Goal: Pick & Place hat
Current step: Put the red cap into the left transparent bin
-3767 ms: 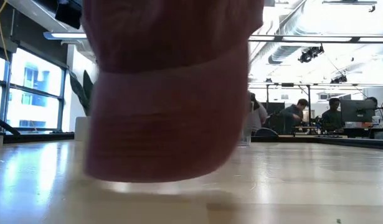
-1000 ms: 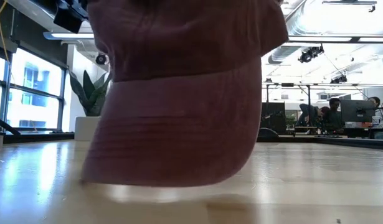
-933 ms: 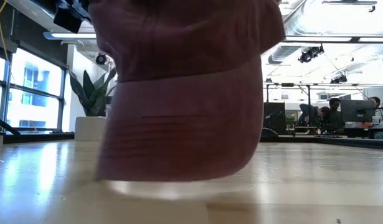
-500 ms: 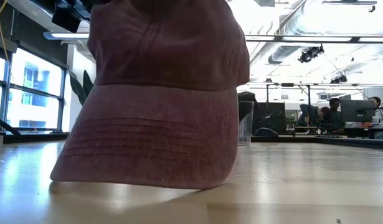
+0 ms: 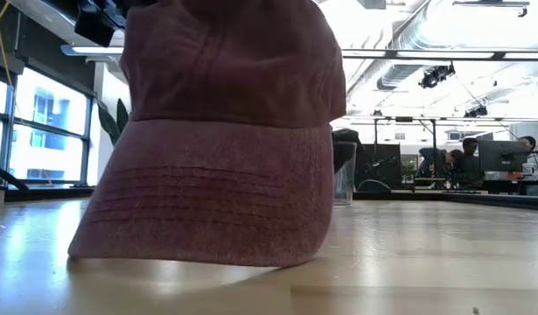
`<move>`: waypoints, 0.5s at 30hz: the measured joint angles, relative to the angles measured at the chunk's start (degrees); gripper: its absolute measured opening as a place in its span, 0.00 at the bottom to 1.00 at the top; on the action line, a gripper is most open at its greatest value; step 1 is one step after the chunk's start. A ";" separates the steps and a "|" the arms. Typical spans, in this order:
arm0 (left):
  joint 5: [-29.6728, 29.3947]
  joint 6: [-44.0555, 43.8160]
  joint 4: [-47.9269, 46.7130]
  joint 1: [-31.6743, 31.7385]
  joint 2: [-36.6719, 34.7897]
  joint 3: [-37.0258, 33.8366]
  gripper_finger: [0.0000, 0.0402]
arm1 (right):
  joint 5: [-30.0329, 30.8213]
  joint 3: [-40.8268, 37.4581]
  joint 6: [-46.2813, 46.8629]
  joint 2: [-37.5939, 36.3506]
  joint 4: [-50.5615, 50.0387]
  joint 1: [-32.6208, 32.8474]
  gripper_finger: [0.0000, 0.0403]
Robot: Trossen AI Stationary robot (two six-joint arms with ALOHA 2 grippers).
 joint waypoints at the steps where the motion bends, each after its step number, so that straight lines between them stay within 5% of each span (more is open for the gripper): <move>1: 0.30 -0.02 -0.11 0.07 0.00 0.00 0.00 | 0.99 0.00 0.22 0.02 -0.19 0.10 0.47; 4: 0.49 -0.03 -0.30 0.86 0.00 0.00 0.00 | 1.16 0.00 1.56 0.00 -0.17 -0.12 0.36; 15: 6.51 1.69 1.03 1.93 0.00 0.00 0.03 | -13.78 0.07 2.56 -0.52 0.52 -1.28 0.03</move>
